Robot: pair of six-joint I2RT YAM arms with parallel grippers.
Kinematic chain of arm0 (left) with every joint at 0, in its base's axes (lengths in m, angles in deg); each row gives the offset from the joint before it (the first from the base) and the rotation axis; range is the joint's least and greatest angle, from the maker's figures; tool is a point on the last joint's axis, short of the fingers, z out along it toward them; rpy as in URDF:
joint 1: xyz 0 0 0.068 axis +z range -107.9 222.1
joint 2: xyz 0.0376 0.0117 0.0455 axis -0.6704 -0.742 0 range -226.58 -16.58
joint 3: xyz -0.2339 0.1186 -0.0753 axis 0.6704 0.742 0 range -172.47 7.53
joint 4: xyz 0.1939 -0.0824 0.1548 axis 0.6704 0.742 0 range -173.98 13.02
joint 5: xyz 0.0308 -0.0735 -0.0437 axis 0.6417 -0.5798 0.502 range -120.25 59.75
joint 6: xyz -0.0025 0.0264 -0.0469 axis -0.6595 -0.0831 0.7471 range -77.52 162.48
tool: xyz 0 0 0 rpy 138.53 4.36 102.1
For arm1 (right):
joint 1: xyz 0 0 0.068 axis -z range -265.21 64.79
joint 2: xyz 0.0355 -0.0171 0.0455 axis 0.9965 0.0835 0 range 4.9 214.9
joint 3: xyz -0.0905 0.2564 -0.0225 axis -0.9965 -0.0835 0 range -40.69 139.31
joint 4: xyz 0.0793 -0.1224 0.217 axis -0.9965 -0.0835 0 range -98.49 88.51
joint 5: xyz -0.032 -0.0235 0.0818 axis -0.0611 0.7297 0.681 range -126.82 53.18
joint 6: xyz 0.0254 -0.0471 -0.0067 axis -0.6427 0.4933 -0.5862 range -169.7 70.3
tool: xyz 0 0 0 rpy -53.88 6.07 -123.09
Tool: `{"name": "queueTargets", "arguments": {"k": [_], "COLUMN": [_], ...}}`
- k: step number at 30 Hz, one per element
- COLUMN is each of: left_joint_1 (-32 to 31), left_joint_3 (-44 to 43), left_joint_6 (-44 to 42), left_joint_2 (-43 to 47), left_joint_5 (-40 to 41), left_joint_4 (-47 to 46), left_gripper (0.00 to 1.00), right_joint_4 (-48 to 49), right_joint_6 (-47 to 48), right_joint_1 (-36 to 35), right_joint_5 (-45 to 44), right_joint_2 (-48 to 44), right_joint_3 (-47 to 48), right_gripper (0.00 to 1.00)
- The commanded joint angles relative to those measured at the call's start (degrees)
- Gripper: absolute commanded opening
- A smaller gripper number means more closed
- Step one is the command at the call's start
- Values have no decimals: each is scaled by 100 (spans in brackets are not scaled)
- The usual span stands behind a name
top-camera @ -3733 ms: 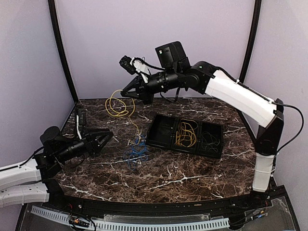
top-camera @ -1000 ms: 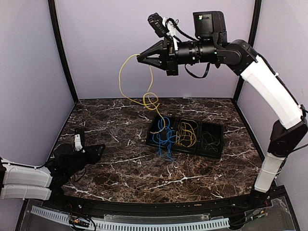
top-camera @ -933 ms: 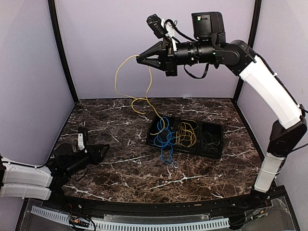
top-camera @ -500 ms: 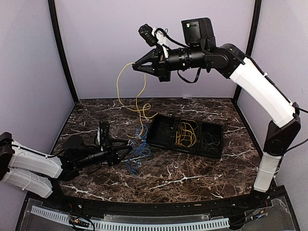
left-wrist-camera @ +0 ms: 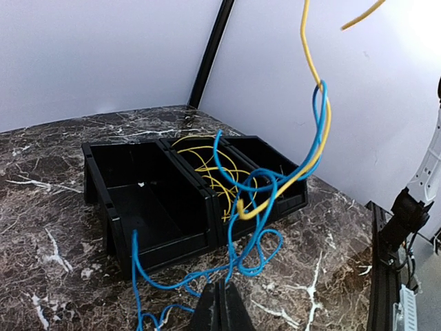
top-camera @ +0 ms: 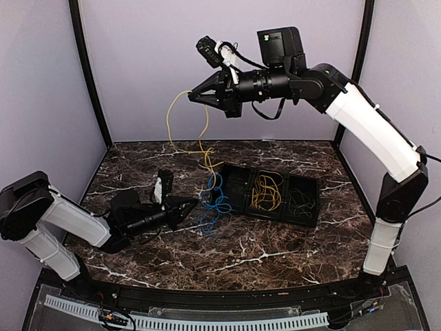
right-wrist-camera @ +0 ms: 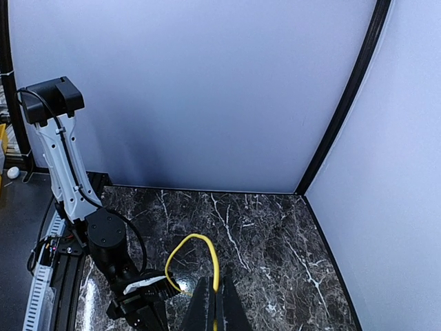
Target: Untangle the cables
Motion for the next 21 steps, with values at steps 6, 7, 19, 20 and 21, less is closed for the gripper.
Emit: {"name": "queueTargets", "arguments": {"k": [6, 7, 19, 20, 21], "left_joint_1": [-11, -9, -58, -59, -59], "left_joint_3": [192, 260, -643, -790, -1094], "left_joint_6": [82, 106, 91, 82, 93], "left_joint_2": [-360, -358, -496, -558, -706], "left_joint_5": [698, 644, -32, -23, 16], "left_joint_4": [104, 56, -424, -327, -63], "left_gripper": [0, 0, 58, 58, 59], "right_joint_4": [283, 321, 346, 349, 351], "right_joint_6": [-49, -142, -351, -353, -352], "right_joint_1": [657, 805, 845, 840, 825], "right_joint_5": [-169, -82, 627, 628, 624], "right_joint_2": [-292, -343, -226, -229, -225], "right_joint_3": [308, 268, 38, 25, 33], "right_gripper": [0, 0, 0, 0, 0]}}
